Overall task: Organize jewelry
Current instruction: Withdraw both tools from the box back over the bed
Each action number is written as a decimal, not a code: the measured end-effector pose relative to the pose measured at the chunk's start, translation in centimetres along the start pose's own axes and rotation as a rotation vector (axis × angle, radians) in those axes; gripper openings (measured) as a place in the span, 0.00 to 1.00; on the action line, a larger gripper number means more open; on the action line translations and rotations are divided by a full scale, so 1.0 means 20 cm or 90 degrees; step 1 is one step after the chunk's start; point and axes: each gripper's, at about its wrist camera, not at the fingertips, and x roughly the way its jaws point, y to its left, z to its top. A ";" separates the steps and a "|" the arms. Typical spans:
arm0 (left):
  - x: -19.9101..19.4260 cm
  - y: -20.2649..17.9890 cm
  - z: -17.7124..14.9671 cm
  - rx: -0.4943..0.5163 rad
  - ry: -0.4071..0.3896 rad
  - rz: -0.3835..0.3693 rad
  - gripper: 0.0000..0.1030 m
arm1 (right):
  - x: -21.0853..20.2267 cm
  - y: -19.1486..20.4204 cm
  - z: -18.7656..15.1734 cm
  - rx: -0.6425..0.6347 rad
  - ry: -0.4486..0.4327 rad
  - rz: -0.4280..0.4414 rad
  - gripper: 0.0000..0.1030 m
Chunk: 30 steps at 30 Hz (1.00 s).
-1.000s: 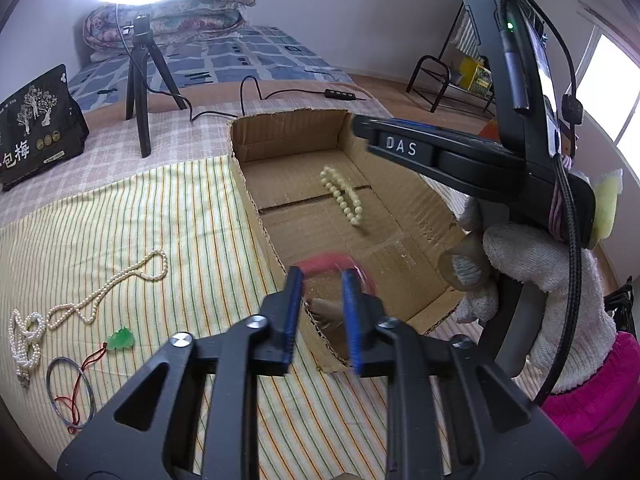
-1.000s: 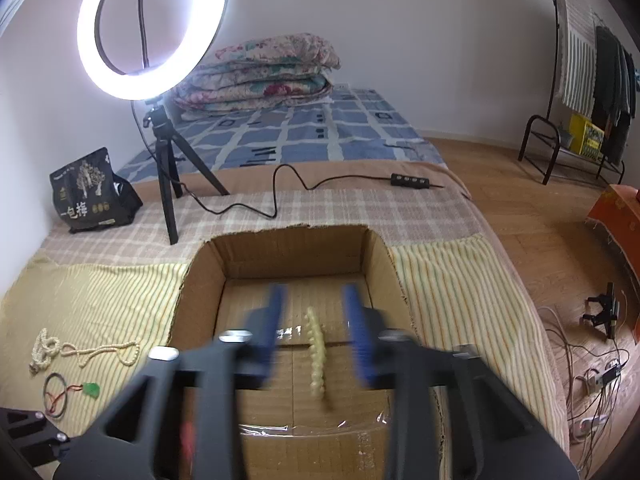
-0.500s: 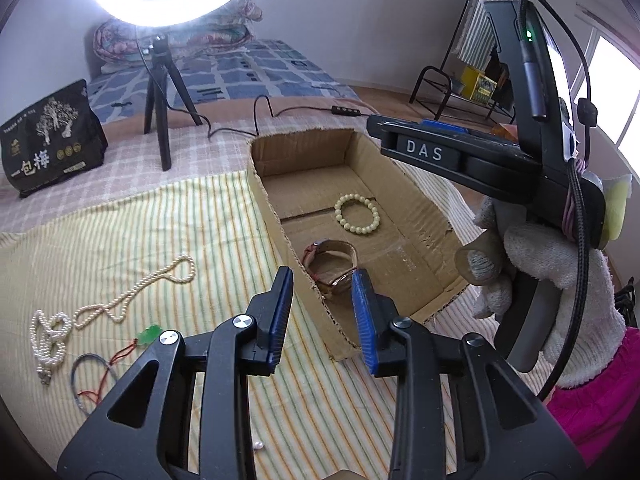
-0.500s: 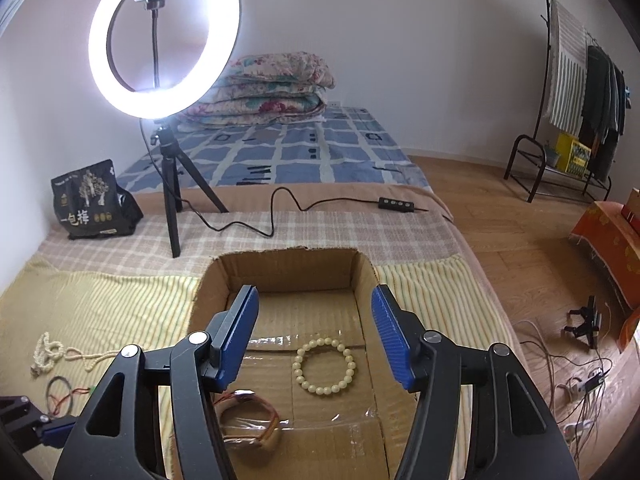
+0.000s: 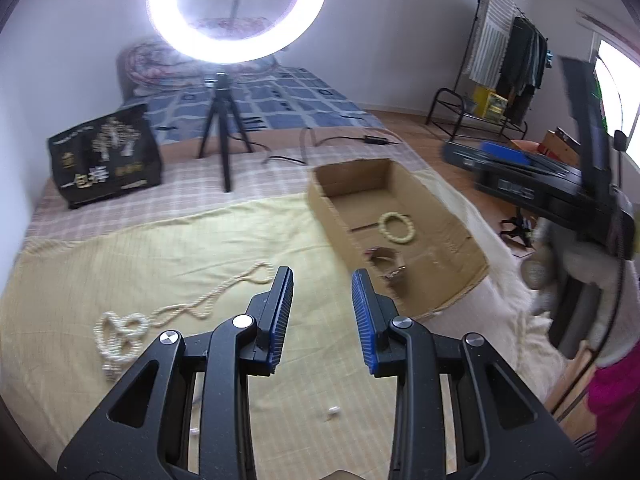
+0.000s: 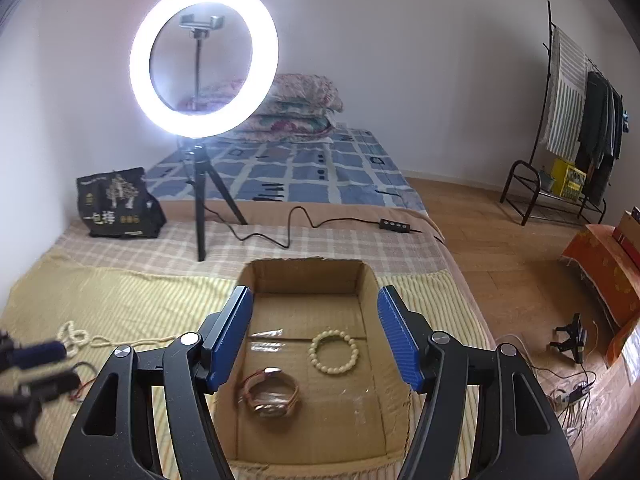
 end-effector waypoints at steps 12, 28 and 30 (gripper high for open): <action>-0.14 0.44 -0.10 -0.051 0.024 0.045 0.29 | -0.15 0.22 -0.23 -0.075 0.024 0.071 0.63; -0.05 0.63 -0.50 -0.084 0.131 0.041 0.29 | -0.14 0.50 -0.62 -0.118 0.133 0.193 0.63; -0.02 0.62 -0.55 -0.085 0.147 0.035 0.29 | -0.12 0.53 -0.67 -0.124 0.151 0.204 0.63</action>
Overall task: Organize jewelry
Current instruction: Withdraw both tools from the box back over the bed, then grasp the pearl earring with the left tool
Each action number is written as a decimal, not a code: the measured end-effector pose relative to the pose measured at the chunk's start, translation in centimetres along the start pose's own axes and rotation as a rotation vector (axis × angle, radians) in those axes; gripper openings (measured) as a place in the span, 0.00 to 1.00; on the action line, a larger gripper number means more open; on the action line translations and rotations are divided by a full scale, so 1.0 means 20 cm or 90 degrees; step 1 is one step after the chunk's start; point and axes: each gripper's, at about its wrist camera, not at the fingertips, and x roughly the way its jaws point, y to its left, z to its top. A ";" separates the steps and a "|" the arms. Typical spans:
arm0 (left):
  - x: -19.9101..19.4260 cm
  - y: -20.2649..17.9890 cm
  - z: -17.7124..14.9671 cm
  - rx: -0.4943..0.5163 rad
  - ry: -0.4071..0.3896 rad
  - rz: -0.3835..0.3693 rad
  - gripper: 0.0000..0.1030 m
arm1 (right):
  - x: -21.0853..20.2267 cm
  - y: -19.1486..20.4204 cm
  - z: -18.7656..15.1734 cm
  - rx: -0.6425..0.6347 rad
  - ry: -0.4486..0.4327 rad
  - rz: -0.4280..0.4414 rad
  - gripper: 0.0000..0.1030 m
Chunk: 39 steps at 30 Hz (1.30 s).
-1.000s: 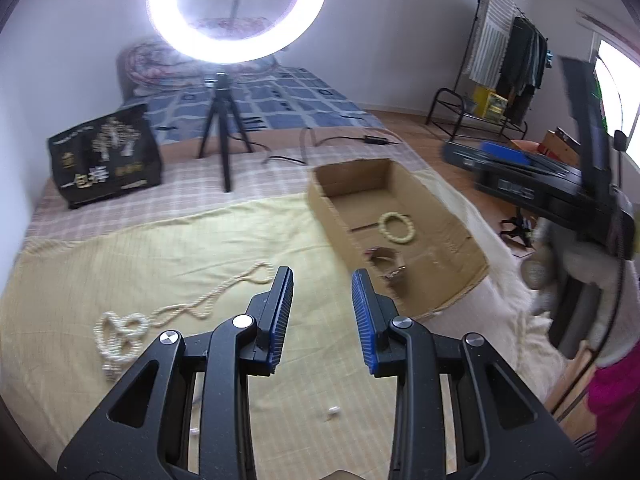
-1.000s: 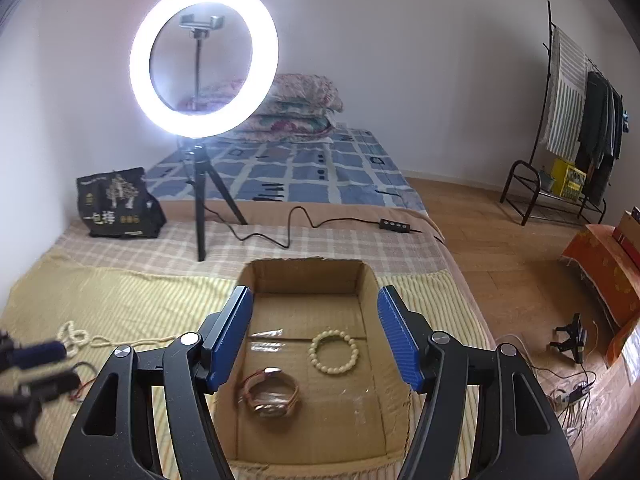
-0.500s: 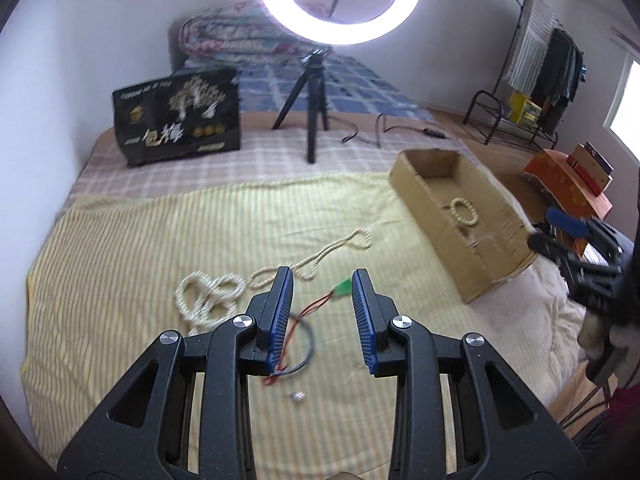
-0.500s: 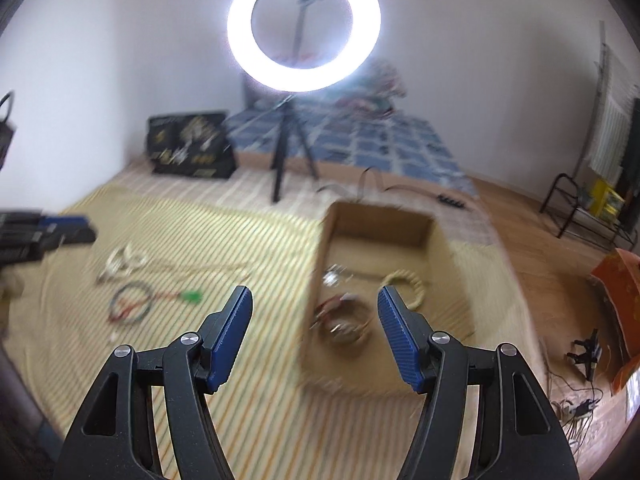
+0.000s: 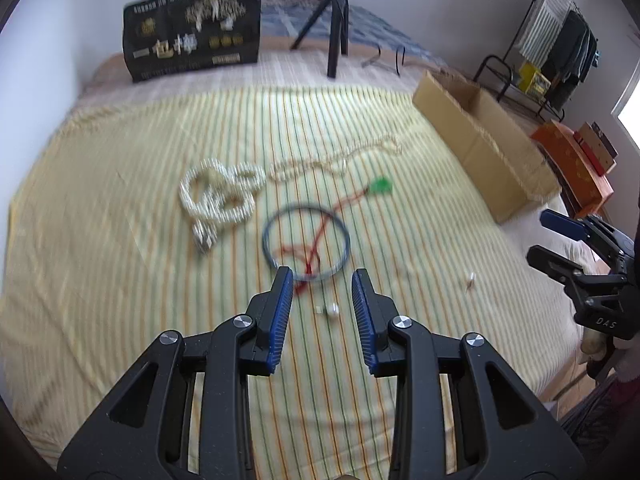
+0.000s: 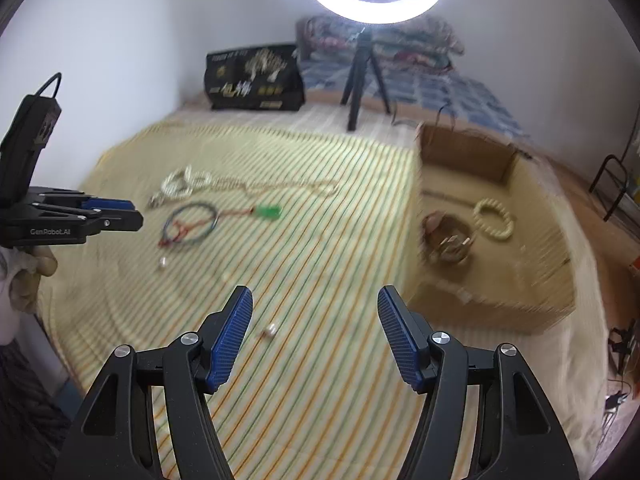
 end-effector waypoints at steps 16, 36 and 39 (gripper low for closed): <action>0.21 0.00 -0.12 -0.004 0.050 0.010 0.29 | 0.20 0.10 -0.12 -0.036 0.073 0.034 0.62; 0.25 -0.01 -0.10 0.019 0.042 0.038 0.18 | 0.30 0.13 -0.10 -0.046 0.086 0.047 0.34; 0.25 -0.01 -0.10 0.019 0.041 0.039 0.16 | 0.30 0.12 -0.10 -0.039 0.086 0.049 0.20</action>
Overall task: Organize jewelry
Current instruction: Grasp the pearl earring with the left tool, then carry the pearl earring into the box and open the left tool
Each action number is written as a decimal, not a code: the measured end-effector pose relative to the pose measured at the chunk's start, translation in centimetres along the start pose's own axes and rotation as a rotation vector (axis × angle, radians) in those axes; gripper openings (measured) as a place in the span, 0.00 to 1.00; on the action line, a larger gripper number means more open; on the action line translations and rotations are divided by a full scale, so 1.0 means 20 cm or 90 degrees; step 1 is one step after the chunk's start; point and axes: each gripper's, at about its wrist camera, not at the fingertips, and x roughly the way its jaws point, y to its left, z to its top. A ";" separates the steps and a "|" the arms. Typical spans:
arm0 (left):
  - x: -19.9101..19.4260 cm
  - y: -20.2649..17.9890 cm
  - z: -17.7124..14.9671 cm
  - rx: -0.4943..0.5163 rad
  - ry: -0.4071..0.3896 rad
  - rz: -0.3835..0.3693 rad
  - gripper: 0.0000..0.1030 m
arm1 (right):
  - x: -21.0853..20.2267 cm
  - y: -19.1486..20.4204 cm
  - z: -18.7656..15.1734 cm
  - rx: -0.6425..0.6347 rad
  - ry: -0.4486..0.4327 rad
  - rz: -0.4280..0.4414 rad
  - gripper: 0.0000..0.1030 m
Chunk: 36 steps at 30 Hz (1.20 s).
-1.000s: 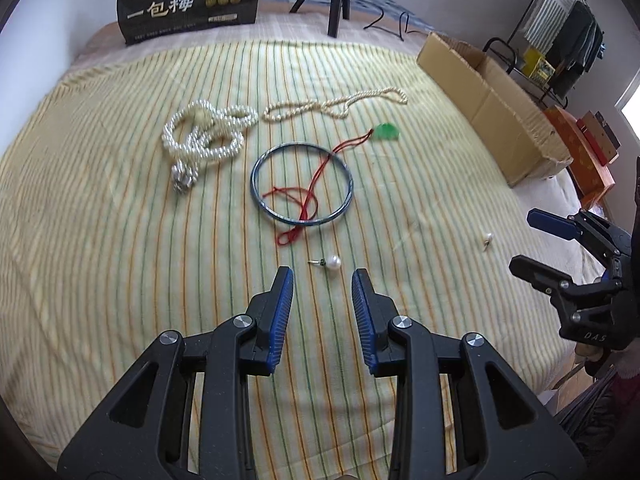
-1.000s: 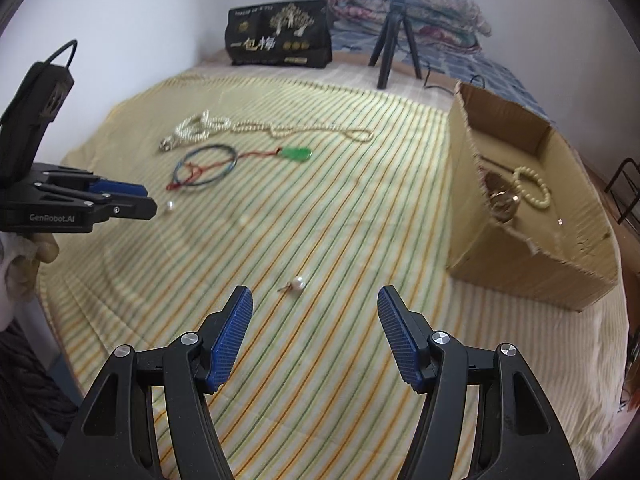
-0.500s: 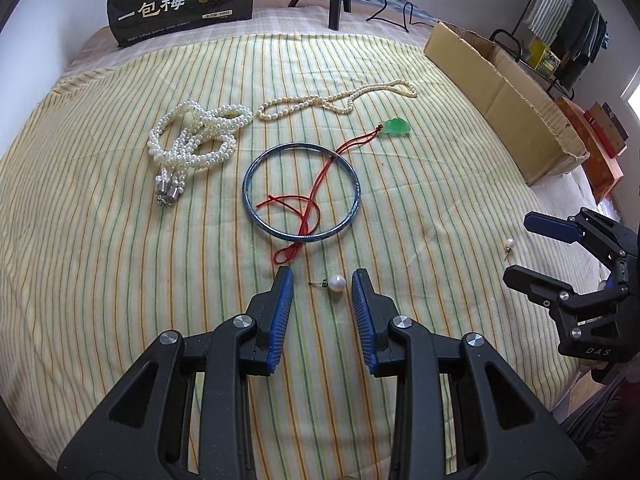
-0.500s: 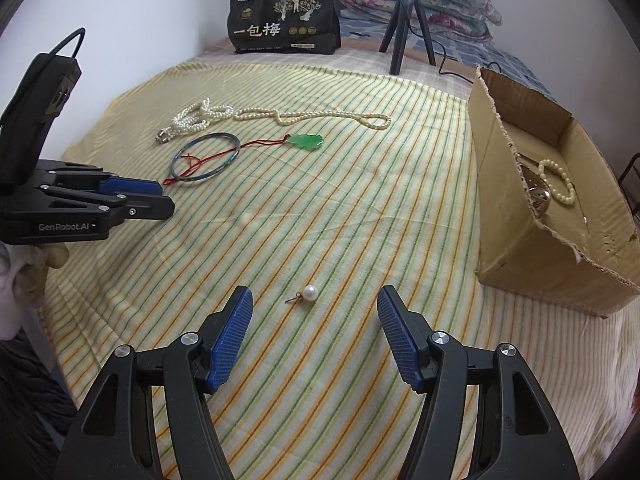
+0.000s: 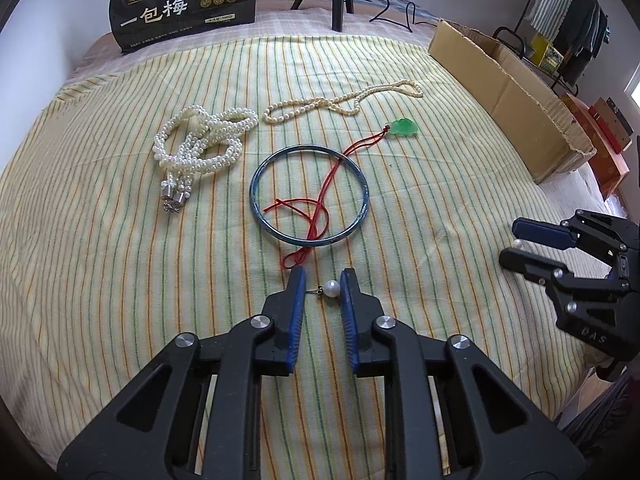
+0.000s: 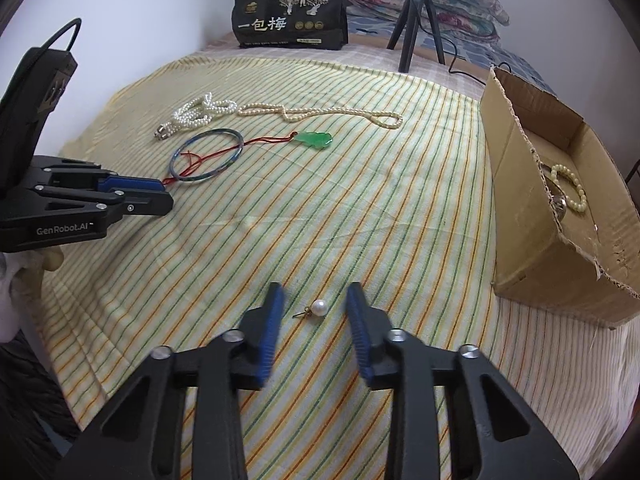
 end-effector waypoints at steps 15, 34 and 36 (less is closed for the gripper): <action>-0.07 0.01 -0.01 -0.007 -0.017 0.002 0.16 | -0.07 0.00 0.02 0.009 -0.020 0.003 0.09; -0.27 -0.21 0.17 0.007 -0.096 -0.049 0.16 | -0.37 -0.17 0.10 0.047 -0.123 -0.027 0.09; -0.28 -0.24 0.20 0.010 -0.103 -0.057 0.16 | -0.40 -0.21 0.11 0.056 -0.134 -0.035 0.09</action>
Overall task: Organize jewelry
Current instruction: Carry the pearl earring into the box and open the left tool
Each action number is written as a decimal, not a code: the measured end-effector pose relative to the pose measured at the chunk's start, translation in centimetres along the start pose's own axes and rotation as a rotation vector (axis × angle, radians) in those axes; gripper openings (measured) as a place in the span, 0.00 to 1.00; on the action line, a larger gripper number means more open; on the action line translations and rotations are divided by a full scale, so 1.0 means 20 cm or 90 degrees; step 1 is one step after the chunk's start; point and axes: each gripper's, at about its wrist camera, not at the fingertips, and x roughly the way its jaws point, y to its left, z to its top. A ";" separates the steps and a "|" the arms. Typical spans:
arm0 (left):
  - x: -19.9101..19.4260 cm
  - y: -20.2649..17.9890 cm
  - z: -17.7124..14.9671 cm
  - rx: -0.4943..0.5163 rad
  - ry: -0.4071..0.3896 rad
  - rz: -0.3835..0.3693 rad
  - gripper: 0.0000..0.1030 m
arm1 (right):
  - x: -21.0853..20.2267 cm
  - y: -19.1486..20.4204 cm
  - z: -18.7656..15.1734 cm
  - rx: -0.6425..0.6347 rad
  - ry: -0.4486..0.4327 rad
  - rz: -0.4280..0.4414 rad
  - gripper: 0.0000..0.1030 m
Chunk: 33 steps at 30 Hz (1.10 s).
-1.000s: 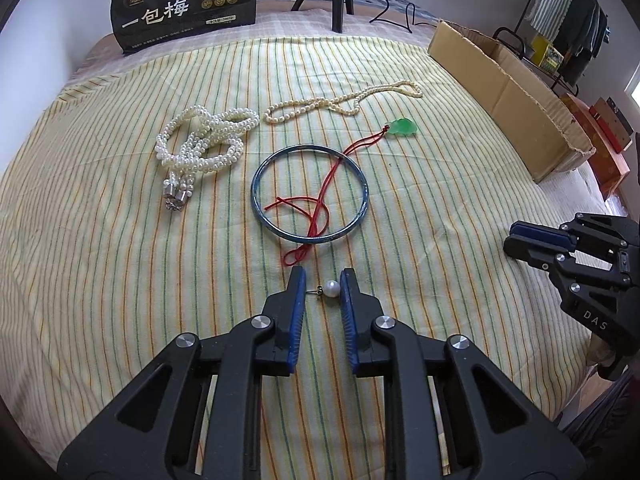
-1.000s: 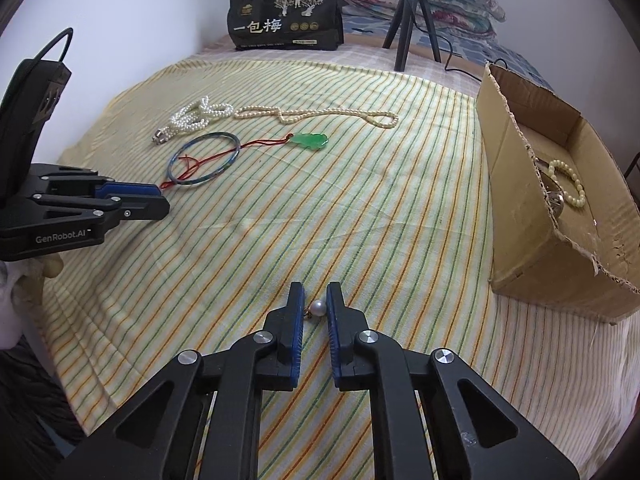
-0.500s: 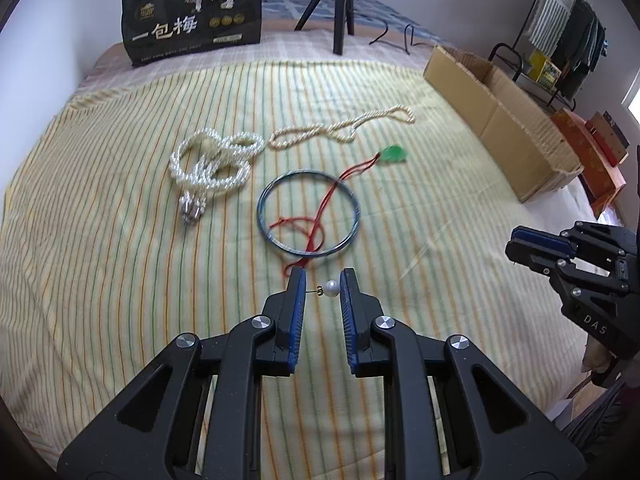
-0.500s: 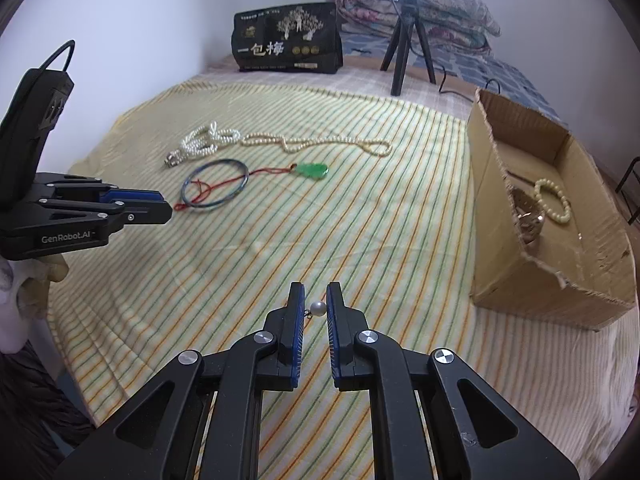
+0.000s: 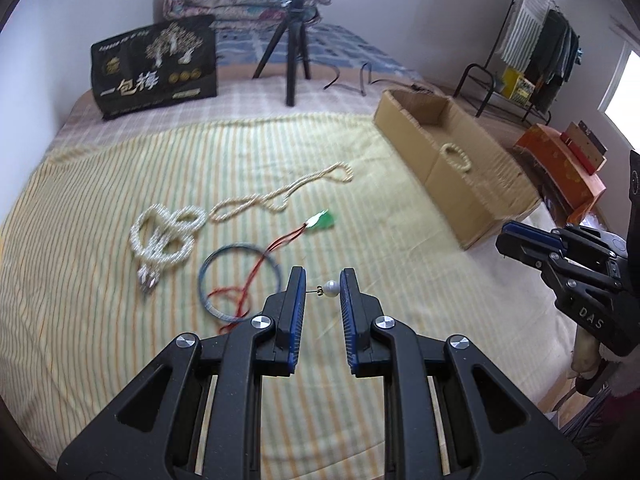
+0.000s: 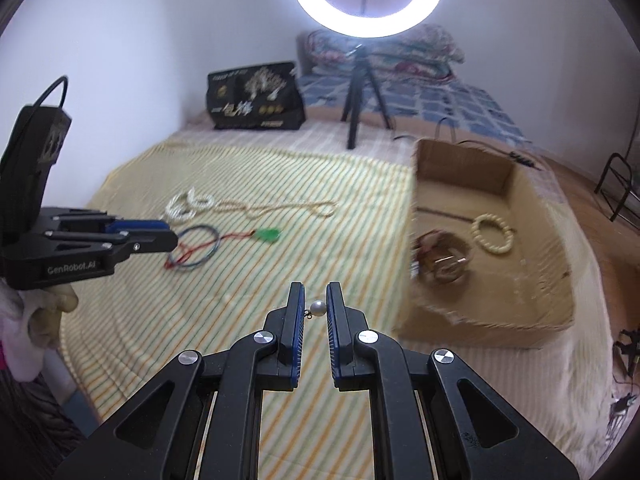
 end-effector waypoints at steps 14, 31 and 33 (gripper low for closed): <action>0.02 -0.36 0.20 0.032 -0.039 -0.064 0.16 | -0.12 -0.38 0.08 0.084 -0.052 -0.076 0.09; 0.23 -0.77 0.34 0.063 -0.046 -0.092 0.16 | -0.05 -0.65 0.11 0.139 -0.046 -0.096 0.09; 0.25 -0.79 0.35 0.066 -0.044 -0.092 0.16 | -0.04 -0.68 0.12 0.150 -0.045 -0.095 0.09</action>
